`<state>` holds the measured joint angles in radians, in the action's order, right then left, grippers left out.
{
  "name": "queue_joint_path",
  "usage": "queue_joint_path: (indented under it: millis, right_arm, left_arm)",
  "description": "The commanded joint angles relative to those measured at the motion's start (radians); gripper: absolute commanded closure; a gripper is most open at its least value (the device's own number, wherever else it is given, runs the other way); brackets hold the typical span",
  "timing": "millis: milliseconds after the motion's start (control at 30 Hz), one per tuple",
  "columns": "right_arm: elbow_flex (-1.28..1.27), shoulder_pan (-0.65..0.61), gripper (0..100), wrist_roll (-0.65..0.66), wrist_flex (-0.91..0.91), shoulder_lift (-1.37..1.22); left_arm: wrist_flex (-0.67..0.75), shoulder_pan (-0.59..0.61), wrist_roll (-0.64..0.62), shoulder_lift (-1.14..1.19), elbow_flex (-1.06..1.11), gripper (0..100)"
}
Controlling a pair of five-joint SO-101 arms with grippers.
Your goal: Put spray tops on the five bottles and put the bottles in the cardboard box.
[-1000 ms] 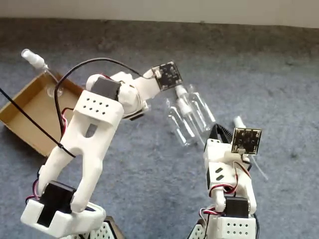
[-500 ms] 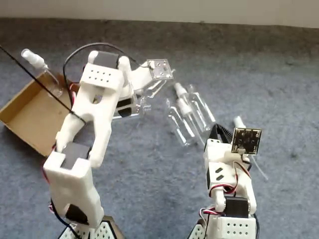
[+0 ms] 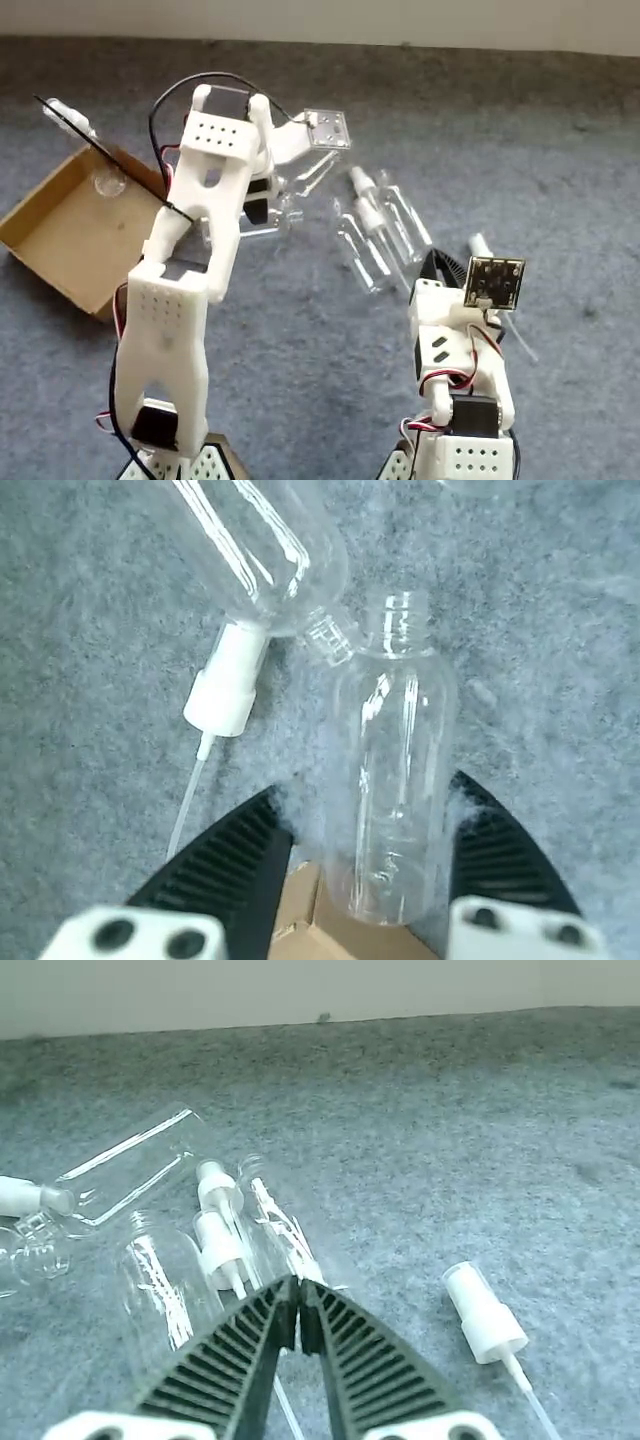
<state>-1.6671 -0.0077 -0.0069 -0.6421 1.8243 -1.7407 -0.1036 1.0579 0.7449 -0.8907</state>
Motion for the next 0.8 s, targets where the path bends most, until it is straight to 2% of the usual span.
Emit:
queue_joint_path:
  millis: [0, 400, 600, 767]
  right_arm:
    - [-0.124, 0.004, 99.5, 0.000, -0.008, 0.007]
    - [-0.124, 0.004, 99.5, 0.000, -0.008, 0.007]
    - [-0.124, 0.004, 99.5, 0.000, -0.008, 0.008]
    - [-0.124, 0.004, 99.5, 0.000, -0.008, 0.008]
  left_arm:
    - [-0.011, 0.056, 0.061, 0.045, -0.099, 79]
    - [-0.020, 0.059, 0.055, 0.160, -0.145, 79]
    - [-0.020, 0.027, -0.006, 0.163, -0.142, 79]
    - [-0.020, -0.004, -0.005, 0.162, -0.058, 80]
